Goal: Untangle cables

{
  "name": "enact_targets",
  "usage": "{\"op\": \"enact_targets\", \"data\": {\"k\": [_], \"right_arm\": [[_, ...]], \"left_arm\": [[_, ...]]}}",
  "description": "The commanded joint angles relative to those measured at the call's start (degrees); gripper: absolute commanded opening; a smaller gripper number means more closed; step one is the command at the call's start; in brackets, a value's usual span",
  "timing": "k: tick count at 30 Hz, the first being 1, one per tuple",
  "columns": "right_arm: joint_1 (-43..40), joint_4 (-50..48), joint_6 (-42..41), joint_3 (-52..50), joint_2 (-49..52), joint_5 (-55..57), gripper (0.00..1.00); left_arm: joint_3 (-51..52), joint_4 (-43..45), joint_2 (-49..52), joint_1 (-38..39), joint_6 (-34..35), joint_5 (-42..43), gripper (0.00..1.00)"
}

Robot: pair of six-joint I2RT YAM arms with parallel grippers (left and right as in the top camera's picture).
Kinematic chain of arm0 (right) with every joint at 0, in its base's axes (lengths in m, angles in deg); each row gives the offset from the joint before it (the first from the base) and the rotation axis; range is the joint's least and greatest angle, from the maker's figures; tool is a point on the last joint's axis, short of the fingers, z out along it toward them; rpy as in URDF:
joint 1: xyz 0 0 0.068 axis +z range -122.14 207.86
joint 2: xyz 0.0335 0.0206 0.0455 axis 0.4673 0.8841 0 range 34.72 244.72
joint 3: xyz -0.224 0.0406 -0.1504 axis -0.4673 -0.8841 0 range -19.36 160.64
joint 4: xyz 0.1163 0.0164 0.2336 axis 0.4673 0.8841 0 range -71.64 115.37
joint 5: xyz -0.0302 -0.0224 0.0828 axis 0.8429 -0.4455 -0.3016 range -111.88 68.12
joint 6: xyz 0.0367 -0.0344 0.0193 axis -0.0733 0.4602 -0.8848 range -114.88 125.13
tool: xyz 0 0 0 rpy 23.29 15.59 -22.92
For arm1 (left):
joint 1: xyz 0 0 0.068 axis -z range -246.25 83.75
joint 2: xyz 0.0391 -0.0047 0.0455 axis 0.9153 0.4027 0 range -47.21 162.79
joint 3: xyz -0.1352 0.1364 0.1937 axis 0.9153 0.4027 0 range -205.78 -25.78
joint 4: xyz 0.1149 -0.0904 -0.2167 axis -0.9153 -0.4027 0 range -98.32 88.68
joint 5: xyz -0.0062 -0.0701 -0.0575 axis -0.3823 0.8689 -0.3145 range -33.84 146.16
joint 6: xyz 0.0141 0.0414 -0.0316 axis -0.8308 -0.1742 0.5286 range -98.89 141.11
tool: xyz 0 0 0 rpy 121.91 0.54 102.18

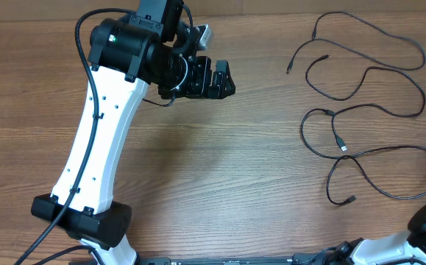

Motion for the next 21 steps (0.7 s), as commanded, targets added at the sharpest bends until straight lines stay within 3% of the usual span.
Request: {"op": "enact_targets", "data": {"k": [1, 4, 7, 21], "right_arm": [[0.02, 7.06, -1.92, 2.71, -3.26, -22.45, 1.00], [1.25, 12.50, 5.31, 2.45, -3.48, -33.14, 1.00], [3.96, 14.62, 12.85, 1.55, -3.48, -35.28, 1.00], [7.32, 7.82, 8.87, 1.33, -3.45, -31.32, 1.00]], "left_arm": [[0.33, 0.15, 0.42, 0.46, -0.96, -0.33, 1.00], [1.27, 0.20, 0.81, 1.70, -1.66, -0.13, 0.96], [2.32, 0.24, 1.99, 4.31, -2.49, -0.09, 0.90], [3.48, 8.17, 16.15, 22.14, -1.92, 1.92, 0.72]]}}
